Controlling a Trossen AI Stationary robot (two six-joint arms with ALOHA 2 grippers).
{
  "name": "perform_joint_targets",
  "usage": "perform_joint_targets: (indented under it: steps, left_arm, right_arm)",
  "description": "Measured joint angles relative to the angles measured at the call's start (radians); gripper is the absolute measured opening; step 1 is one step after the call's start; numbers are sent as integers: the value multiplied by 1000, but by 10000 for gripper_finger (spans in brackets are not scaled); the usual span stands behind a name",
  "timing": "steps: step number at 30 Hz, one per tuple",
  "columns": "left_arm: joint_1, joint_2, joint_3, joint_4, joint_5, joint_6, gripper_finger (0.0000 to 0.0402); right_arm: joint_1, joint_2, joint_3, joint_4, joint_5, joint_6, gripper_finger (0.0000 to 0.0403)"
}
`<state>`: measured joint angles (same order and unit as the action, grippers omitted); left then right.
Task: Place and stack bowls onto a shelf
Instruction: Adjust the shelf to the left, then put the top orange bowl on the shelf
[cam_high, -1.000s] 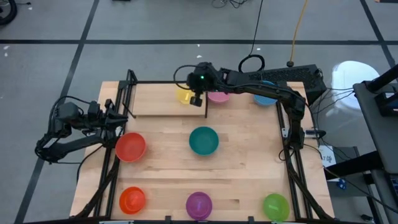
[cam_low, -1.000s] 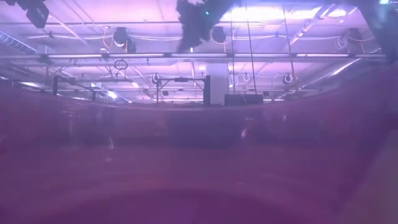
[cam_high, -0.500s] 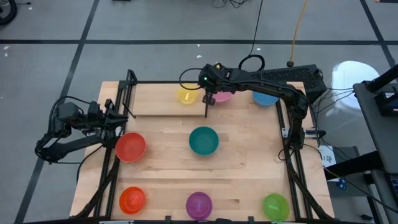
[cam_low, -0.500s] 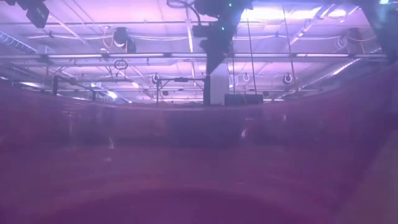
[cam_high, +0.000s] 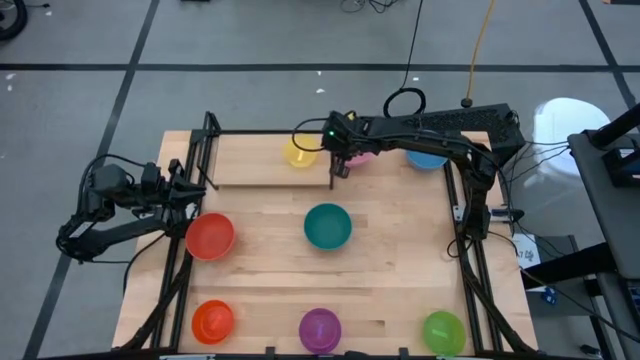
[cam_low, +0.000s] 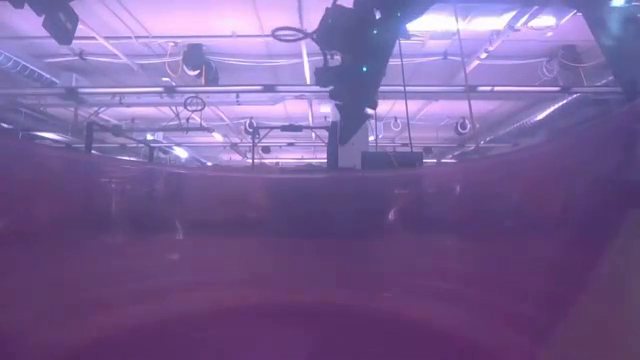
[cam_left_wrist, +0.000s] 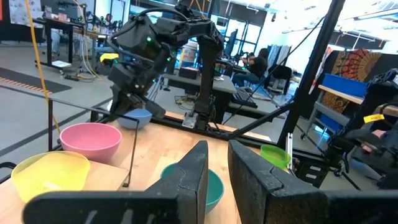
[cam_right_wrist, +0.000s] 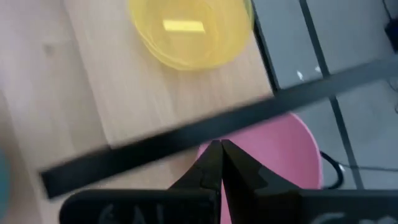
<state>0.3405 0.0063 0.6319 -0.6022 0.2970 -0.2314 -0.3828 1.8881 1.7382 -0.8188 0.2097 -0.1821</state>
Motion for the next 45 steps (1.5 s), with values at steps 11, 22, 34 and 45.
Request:
perform_joint_targets:
  steps: [11, 22, 34, 45]
  left_arm:
    - [0, 0, 0, 0, 0, -2, 67]
    - [0, 0, 0, 35, 0, -31, 67]
    - [0, 0, 0, 124, 18, -179, 67]
    - [-1, 110, 0, 93, 78, -107, 23]
  right_arm:
    - [0, 10, -1, 133, -114, -52, 0]
    - [-1, -58, -3, 108, -132, -105, 0]
    - [1, -370, -67, 18, -28, -65, 0]
    - [75, -642, -120, 0, -23, 10, 0]
